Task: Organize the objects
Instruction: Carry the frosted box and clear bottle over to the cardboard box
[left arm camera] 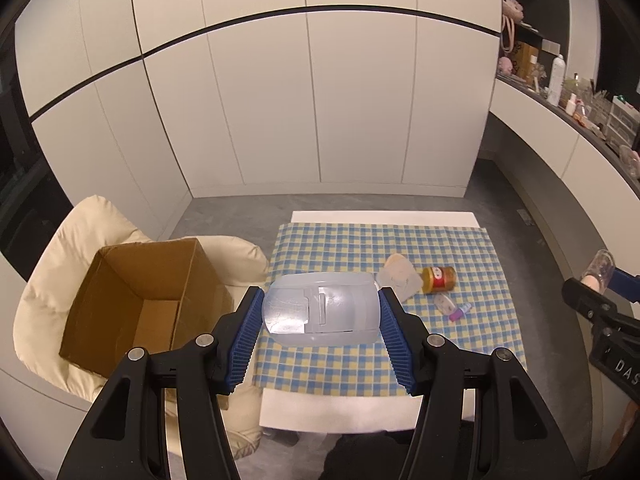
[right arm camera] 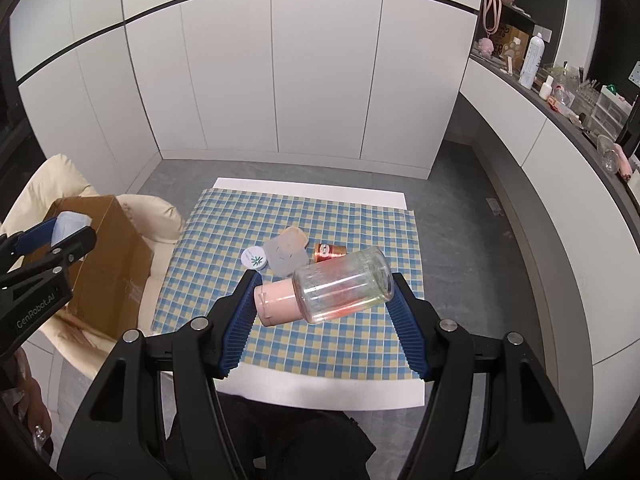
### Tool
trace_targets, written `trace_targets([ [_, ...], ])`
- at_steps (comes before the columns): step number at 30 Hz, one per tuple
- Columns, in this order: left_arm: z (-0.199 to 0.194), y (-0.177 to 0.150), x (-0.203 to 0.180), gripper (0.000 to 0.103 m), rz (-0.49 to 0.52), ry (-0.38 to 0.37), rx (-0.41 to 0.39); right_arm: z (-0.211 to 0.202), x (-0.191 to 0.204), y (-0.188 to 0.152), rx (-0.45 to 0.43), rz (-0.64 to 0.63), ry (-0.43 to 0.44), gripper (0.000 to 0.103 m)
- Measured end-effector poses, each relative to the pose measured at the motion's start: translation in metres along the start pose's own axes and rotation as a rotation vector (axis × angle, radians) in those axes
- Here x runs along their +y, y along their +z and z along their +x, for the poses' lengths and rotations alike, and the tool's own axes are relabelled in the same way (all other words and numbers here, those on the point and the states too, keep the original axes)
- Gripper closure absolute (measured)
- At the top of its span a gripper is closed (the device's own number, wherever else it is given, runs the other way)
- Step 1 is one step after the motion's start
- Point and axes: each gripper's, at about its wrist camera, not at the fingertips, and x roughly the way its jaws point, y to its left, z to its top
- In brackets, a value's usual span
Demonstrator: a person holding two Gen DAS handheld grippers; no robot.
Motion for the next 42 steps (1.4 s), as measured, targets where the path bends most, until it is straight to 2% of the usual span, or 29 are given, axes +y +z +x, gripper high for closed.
trace_targets([
  [6,-0.021,-0.02,-0.006,0.045,0.007,-0.031,0.003,-0.018,0.005,-0.022,-0.009,0.008,0.029,0.037],
  [11,-0.032,-0.04,-0.005,0.045,-0.028,-0.057,0.015,-0.029,0.006,-0.046,-0.004,0.017,0.039,0.037],
  [15,-0.037,-0.06,-0.006,0.045,-0.027,-0.026,0.041,-0.032,0.002,-0.065,0.016,0.017,0.052,0.037],
  [20,-0.047,-0.085,-0.006,0.045,-0.03,0.013,0.026,-0.033,-0.002,-0.093,0.044,0.018,0.058,0.037],
  [25,-0.05,-0.104,-0.005,0.045,-0.006,0.036,0.046,-0.033,-0.004,-0.117,0.075,0.011,0.06,0.037],
  [42,-0.05,-0.169,0.0,0.045,0.037,-0.021,0.091,-0.043,-0.004,-0.185,0.15,-0.021,0.096,0.037],
])
